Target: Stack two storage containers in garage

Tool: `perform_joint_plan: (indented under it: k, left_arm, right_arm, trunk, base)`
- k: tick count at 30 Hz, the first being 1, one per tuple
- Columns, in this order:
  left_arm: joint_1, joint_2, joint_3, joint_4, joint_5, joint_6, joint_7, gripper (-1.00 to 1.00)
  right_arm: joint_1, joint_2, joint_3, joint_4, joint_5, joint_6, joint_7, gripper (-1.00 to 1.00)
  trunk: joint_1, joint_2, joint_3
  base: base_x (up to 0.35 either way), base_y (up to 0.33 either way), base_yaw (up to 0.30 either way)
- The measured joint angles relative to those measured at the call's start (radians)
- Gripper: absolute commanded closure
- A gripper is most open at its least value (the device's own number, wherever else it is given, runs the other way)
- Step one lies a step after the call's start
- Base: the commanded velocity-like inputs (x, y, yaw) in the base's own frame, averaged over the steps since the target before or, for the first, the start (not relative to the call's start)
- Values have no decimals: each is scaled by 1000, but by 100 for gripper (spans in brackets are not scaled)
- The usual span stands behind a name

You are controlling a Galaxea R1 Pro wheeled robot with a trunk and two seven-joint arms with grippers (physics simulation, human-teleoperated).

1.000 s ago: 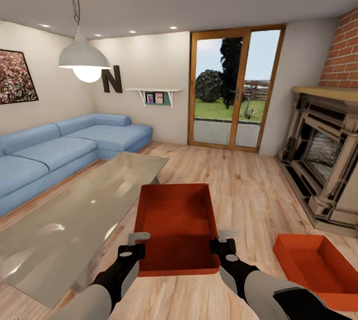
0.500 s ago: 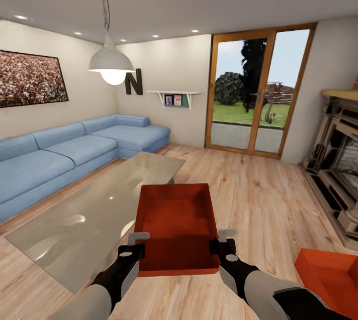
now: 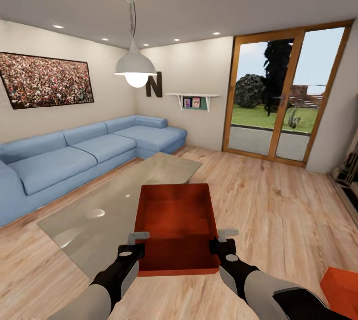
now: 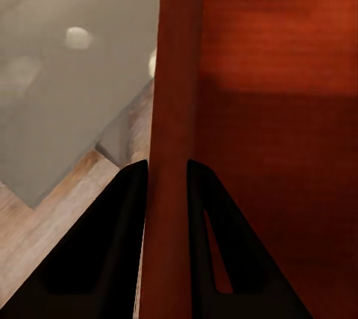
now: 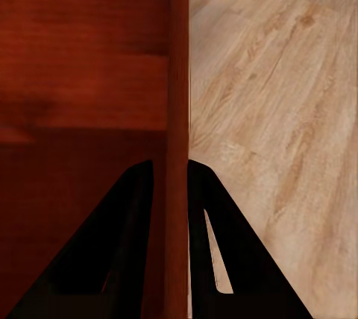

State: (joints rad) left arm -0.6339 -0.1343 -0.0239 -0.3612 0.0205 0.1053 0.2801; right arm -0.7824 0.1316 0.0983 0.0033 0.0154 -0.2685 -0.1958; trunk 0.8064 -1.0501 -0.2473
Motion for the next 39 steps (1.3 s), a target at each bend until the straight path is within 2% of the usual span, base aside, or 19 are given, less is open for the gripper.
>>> perform_joint_plan:
  k: [14,39]
  left_arm:
    - [0,-2,0,0,-1,1,3,100]
    - [0,-3,2,2,-3,0,3,100]
  right_arm:
    - [0,-1,-5,0,5,1,1,100]
    - [0,-2,-7,0,8,3,1,100]
  trunk:
    - [0,0,13]
    - [0,0,14]
  base:
    - [0,0,252]
    - [0,0,277]
